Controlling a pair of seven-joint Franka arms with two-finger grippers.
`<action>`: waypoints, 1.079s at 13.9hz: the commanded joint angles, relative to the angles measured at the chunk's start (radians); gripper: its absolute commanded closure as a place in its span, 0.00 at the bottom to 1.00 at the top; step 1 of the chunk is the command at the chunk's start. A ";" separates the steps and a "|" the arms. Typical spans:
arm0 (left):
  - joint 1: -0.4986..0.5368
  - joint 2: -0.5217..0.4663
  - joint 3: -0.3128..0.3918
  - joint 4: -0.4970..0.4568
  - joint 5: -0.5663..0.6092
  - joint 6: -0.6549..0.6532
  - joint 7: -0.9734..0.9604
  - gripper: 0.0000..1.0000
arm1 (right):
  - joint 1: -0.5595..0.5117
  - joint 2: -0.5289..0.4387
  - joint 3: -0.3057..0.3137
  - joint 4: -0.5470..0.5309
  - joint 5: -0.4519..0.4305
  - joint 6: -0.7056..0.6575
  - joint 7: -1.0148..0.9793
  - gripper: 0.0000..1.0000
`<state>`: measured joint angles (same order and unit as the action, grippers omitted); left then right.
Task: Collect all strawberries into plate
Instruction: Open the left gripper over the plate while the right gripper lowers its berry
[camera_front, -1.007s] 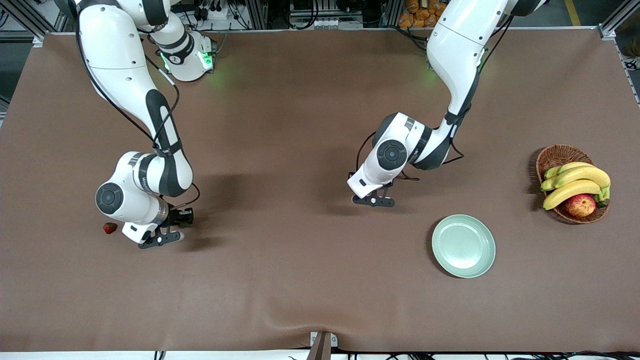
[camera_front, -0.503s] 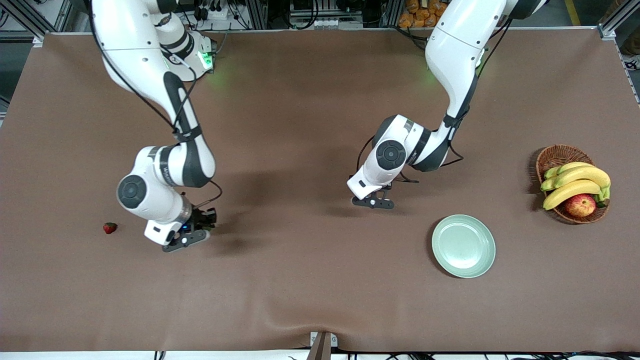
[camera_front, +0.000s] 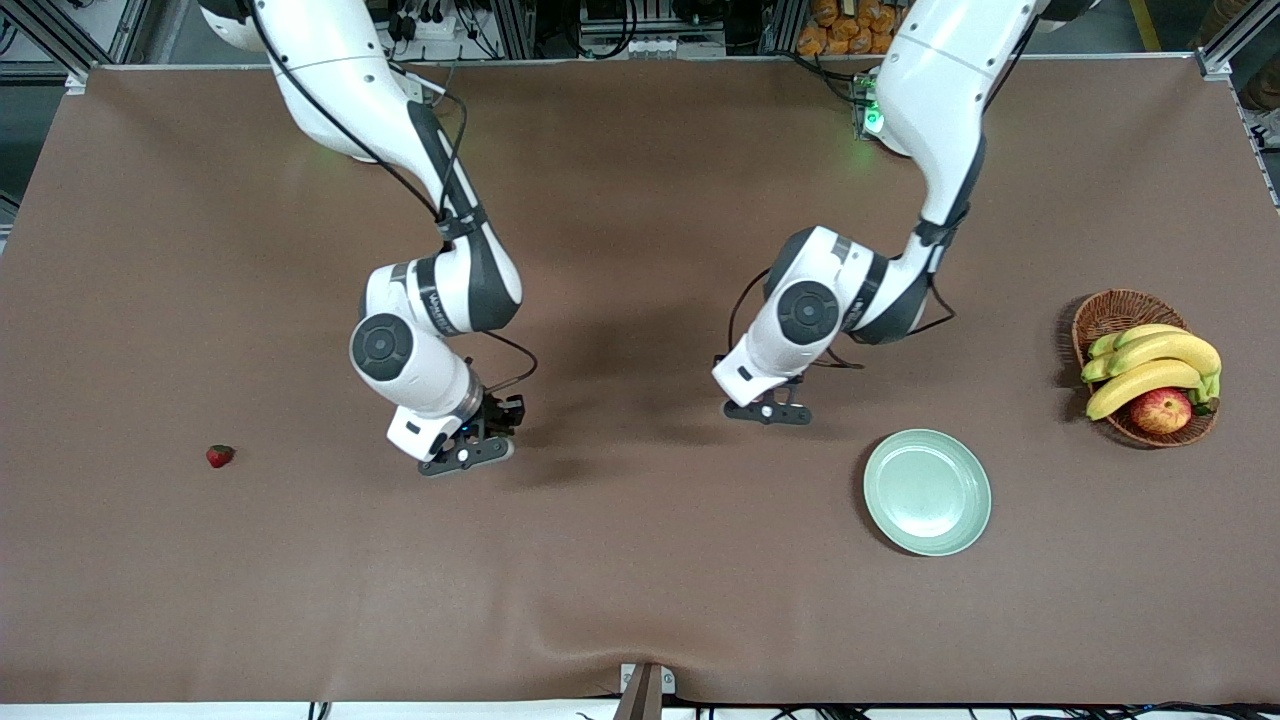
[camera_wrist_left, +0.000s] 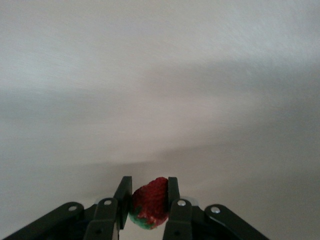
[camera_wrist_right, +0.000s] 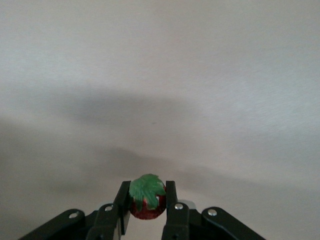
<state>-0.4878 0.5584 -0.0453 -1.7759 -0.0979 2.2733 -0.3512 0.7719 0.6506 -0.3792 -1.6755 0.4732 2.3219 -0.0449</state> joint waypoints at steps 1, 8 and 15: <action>0.101 -0.069 -0.005 -0.017 0.021 -0.070 0.117 0.83 | 0.042 -0.022 -0.006 -0.006 0.092 -0.003 0.051 1.00; 0.322 -0.017 -0.002 0.058 0.136 -0.040 0.443 0.82 | 0.196 0.104 -0.006 0.209 0.143 0.052 0.299 1.00; 0.390 0.121 0.001 0.168 0.164 0.066 0.615 0.82 | 0.213 0.446 0.092 0.569 0.136 0.375 0.292 1.00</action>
<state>-0.1111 0.6380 -0.0364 -1.6605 0.0272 2.3295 0.2427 0.9959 0.9662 -0.2870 -1.2663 0.5970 2.6546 0.2346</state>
